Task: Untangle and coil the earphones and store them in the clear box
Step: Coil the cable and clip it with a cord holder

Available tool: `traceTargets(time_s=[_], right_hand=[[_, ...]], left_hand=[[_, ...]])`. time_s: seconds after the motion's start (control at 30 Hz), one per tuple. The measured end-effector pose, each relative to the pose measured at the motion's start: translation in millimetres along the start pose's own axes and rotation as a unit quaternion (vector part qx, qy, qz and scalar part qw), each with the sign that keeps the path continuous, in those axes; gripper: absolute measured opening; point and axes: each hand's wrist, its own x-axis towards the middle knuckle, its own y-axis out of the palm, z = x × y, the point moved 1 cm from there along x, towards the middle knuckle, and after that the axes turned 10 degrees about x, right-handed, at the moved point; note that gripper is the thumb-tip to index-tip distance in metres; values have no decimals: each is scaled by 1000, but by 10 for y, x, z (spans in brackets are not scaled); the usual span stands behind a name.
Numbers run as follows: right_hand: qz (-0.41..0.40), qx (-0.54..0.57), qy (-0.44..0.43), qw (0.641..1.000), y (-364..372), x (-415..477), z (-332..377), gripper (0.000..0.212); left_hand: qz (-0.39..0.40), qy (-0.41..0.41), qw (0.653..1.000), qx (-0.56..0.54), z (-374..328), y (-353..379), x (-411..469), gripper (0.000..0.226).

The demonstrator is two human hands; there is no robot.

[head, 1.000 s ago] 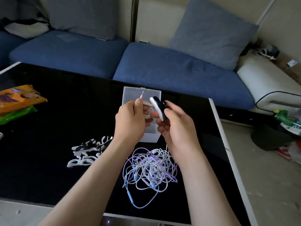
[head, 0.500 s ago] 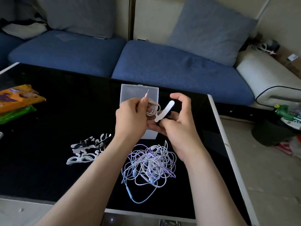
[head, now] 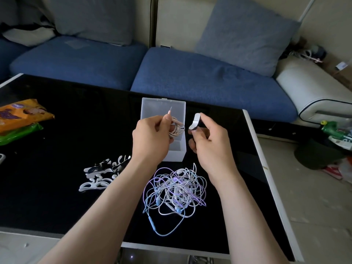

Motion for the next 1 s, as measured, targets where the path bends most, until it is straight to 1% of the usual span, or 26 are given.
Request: traceTargets(time_s=[0.07,0.13,0.2,0.3,0.4,0.47,0.57,0.63,0.7,0.77,0.87,0.93,1.0], right_hand=[[-22,10,-11,1000,21,-1,-15,37],[-39,36,-17,998,32,-1,-18,27],[-31,48,-16,998,38,10,8,20],[-17,57,-12,998,23,33,50,21],[-6,-16,-66,998,-6,34,55,14],[-8,-69,-102,992,-6,17,52,19],[-28,-90,-128,987,10,-13,75,18],[-52,-96,-140,984,14,-48,98,25],[-76,-122,-157,977,9,-59,107,22],[-89,-153,-193,965,18,-75,122,26],[-67,-200,-258,943,50,-97,114,18],[-44,-225,-262,938,64,-100,84,17],[-20,-240,-253,937,71,-102,69,21]], left_hand=[[-7,1,1000,7,-1,2,-7,34],[-15,2,1000,12,-6,-2,-7,35],[-16,-1,1000,10,2,-2,9,36],[-12,-9,1000,3,3,1,19,36],[-6,-13,1000,-8,-24,-6,3,34],[2,-17,1000,-15,-35,-6,-2,33],[22,-22,999,-26,-30,4,2,33],[31,-20,999,-30,-34,13,-7,35],[39,-20,998,-40,-40,22,-21,36],[51,-19,998,-41,-57,24,-35,36],[58,-14,997,-39,-102,13,-45,38],[57,-7,997,-45,-122,2,-40,37],[59,10,998,-29,-112,-7,-32,37]])
